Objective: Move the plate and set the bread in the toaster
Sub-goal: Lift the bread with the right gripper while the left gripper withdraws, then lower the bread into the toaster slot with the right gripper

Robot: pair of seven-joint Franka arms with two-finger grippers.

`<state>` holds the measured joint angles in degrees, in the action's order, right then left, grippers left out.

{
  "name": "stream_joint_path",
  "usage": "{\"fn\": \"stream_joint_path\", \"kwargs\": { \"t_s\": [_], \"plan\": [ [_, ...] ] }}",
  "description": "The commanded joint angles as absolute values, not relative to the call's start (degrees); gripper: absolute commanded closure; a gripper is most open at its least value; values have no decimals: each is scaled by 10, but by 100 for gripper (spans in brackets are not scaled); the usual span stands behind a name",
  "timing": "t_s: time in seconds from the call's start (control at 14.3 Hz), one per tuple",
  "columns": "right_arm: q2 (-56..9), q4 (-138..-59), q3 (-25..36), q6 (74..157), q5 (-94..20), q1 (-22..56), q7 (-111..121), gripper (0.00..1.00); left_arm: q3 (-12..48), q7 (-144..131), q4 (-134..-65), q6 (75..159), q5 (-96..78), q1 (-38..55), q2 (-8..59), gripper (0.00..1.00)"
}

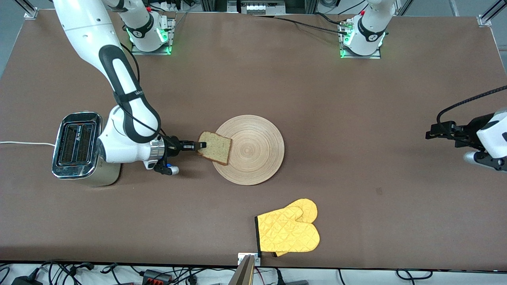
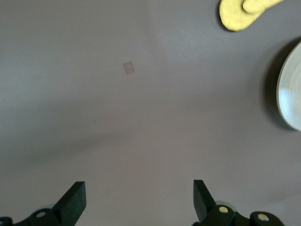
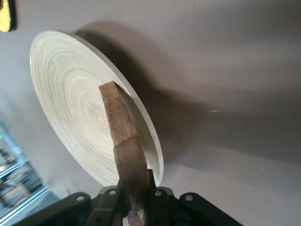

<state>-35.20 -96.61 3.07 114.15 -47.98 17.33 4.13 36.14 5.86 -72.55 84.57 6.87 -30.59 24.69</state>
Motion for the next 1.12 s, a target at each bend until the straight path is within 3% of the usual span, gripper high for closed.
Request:
{"fn": "stream_joint_path", "kwargs": {
  "t_s": [0.0, 0.35, 0.56, 0.63, 0.91, 1.05],
  "plan": [
    [-304, -949, 43, 1099, -351, 170, -31, 100, 376, -18, -768, 840, 82, -312, 196, 0],
    [-287, -817, 103, 928, -148, 171, -97, 100, 379, -36, -914, 910, 48, -351, 96, 0],
    [-251, -805, 127, 890, -63, 171, -92, 100, 370, -36, -933, 920, 42, -333, 63, 0],
    [-236, -805, 129, 880, -25, 171, -89, 100, 347, -35, -933, 919, 42, -308, 59, 0],
    [-219, -805, 151, 801, 76, 168, -24, 100, 76, -32, -930, 916, 41, -39, 49, 0],
    [-219, -804, 192, 801, 84, 168, 30, 100, 53, -30, -934, 914, 33, -24, 50, 0]
  ]
}}
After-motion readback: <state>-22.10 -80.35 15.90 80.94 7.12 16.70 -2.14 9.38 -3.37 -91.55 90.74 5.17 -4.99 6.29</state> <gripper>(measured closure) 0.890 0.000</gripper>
